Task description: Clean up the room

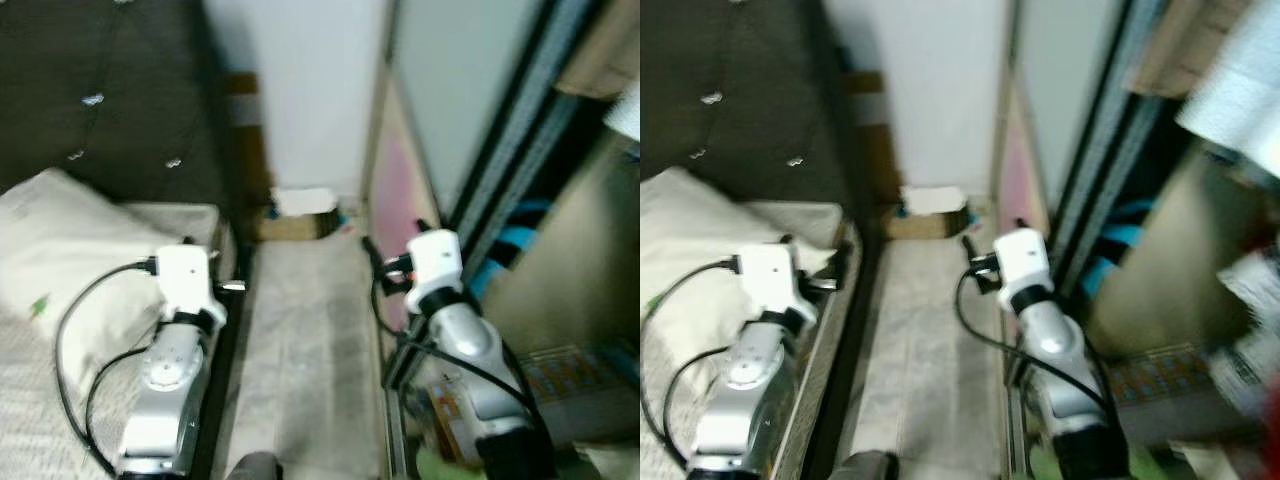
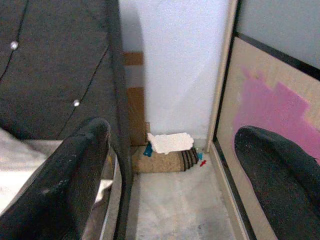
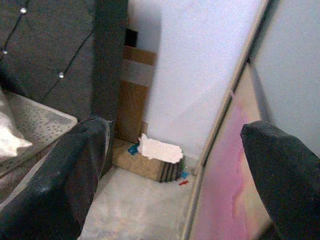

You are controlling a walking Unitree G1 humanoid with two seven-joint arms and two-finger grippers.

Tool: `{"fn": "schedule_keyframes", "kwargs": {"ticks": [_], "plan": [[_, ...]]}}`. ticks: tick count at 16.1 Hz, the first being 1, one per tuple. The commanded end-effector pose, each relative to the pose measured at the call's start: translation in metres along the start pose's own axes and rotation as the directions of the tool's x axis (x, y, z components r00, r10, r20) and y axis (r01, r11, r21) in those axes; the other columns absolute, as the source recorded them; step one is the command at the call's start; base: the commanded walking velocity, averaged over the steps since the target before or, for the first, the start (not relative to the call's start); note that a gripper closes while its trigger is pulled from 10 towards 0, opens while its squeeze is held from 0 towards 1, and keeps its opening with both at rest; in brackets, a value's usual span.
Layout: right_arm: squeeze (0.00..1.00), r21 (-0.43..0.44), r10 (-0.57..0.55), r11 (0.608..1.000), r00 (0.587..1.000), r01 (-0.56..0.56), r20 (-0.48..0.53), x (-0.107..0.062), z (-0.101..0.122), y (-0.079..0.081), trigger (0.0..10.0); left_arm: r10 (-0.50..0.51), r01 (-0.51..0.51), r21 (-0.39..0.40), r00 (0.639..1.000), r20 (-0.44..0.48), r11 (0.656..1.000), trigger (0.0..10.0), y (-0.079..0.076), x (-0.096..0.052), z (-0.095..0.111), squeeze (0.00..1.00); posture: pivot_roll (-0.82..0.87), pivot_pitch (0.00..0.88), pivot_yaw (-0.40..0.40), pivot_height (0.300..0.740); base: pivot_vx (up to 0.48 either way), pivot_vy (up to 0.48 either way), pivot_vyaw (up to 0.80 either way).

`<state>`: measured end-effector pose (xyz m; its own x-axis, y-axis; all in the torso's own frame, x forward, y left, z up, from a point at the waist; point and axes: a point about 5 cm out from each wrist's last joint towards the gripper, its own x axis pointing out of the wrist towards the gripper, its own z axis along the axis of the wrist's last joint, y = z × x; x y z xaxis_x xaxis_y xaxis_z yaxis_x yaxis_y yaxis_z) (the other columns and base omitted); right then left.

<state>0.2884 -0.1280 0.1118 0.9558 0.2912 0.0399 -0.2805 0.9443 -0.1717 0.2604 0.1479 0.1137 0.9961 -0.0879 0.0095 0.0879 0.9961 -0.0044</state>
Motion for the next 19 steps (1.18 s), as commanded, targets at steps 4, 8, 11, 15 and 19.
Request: {"fn": "schedule_keyframes", "kwargs": {"ticks": [4, 8, 11, 15, 19], "plan": [[0.0, 0.006, 0.014, 1.0, 1.0, -0.014, 0.014, 0.0031, 0.0043, 0.0051, 10.0, 0.02, -0.02, 0.029, 1.0, 0.004, 0.999, 10.0, 0.0063, -0.0015, 0.0026, 0.0, 0.1, 0.0, -0.033, 0.74, 0.0, 0.0, 0.8], [0.0, 0.008, 0.019, 1.0, 1.0, -0.019, 0.011, 0.0021, 0.0033, 0.0055, 10.0, 0.046, -0.046, 0.045, 0.999, 0.001, 0.998, 10.0, 0.0088, -0.0013, 0.0017, 0.0, 0.1, 0.0, -0.035, 0.74, 0.0, 0.0, 0.8], [0.0, 0.013, 0.027, 1.0, 1.0, -0.027, 0.005, 0.0006, 0.0017, 0.0063, 10.0, 0.038, -0.038, 0.044, 0.999, -0.001, 0.998, 10.0, 0.0073, -0.0016, 0.0012, 0.0, 0.1, 0.0, -0.034, 0.74, 0.0, 0.0, 0.8], [0.0, 0.018, 0.042, 0.999, 0.999, -0.042, 0.003, 0.0015, 0.0016, 0.0093, 10.0, 0.036, -0.036, 0.047, 0.999, -0.002, 0.998, 10.0, 0.0063, -0.0009, 0.0011, 0.0, 0.11, 0.0, -0.037, 0.74, 0.0, 0.0, 0.8], [0.0, 0.022, 0.047, 0.999, 0.999, -0.047, 0.002, 0.0028, 0.001, 0.0107, 10.0, 0.058, -0.059, 0.053, 0.998, 0.017, 0.997, 10.0, 0.0074, -0.0015, 0.0023, 0.0, 0.11, 0.0, -0.036, 0.74, 0.0, 0.0, 0.8]]}}
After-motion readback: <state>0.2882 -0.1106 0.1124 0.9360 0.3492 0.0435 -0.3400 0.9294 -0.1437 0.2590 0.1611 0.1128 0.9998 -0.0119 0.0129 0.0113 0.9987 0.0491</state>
